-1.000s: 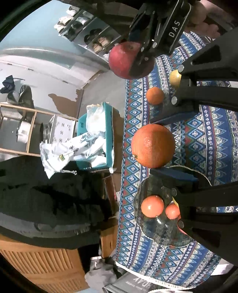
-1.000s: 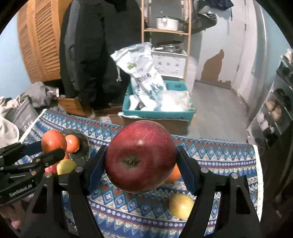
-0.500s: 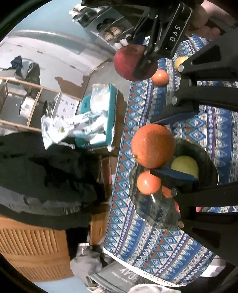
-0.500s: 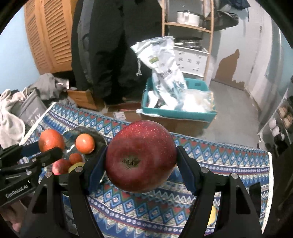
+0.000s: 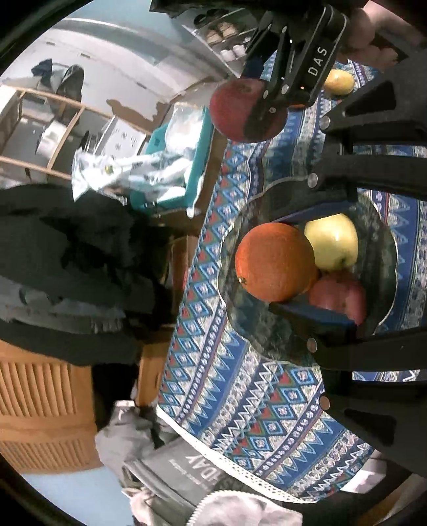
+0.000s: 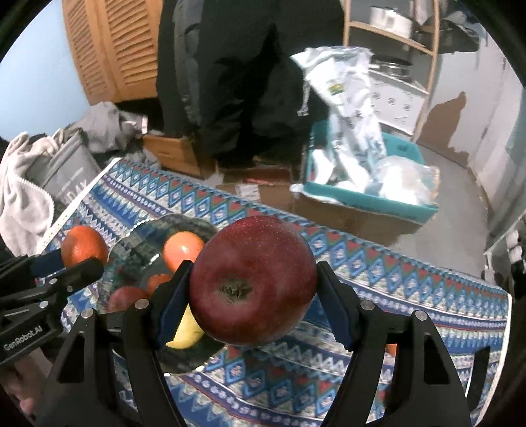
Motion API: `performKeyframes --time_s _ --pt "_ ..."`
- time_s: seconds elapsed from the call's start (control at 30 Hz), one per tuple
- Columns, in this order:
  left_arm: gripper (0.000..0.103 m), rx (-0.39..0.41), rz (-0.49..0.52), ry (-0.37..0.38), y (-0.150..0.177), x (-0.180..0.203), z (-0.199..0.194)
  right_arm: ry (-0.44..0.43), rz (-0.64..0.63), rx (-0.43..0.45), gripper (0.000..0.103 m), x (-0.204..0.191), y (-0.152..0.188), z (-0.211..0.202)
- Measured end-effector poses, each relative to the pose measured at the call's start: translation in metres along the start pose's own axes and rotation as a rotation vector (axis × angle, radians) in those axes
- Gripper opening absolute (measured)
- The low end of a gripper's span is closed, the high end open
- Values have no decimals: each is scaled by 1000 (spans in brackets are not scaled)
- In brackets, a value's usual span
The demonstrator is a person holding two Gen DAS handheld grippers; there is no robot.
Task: Organize fruits
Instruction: 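Carry the tangerine with the left gripper while the right gripper carries the apple to the plate, then open both grippers to set the tangerine and apple on the plate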
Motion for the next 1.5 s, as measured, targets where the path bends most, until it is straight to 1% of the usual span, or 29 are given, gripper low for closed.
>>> performKeyframes --time_s 0.17,0.43,0.57,0.83,0.87,0.9,0.93,0.97,1.0,1.07,1.23,1.3,1.33,1.5 --pt "47 -39 -25 -26 7 -18 17 -24 -10 -36 74 -16 1 20" --pt "47 -86 -48 -53 21 -37 39 -61 -10 -129 74 -33 16 56" --pt "47 -109 -51 -72 27 -44 48 -70 -17 -163 74 -39 25 68" --pt "48 -149 -55 -83 36 -46 56 -101 -18 -195 74 -47 29 79" --pt "49 -143 -59 -85 36 -47 56 -103 -19 -200 74 -47 29 80" --pt "53 -139 -60 -86 35 -47 55 -105 -23 -208 74 -48 31 81" --pt "59 -134 -60 -90 34 -48 55 -103 -25 -213 74 -49 32 82" --pt "62 -130 -60 -94 33 -48 54 -98 -28 -219 74 -49 34 83" --pt "63 -124 -61 -97 32 -49 53 -91 -30 -228 74 -48 36 84" --pt "63 -127 -62 -100 32 -50 52 -80 -28 -244 74 -46 40 87" --pt "63 -127 -61 -100 32 -50 46 -81 -8 -237 75 -41 42 87" --pt "63 -120 -61 -99 30 -50 42 -102 2 -176 75 -42 32 78" --pt "63 -116 -61 -97 30 -50 41 -105 3 -158 76 -43 27 74" --pt "63 -102 -55 -99 26 -50 33 -83 -17 -128 77 -44 11 60"
Point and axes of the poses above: each gripper's, at about its wrist camera, not at the fingertips, and z roughly the way its jaws point, x to its right, y to its underside, the point moved 8 cm from there along z, roughly the way its jaws point, and after that the axes turned 5 degrees about x, right-handed, at the moved point
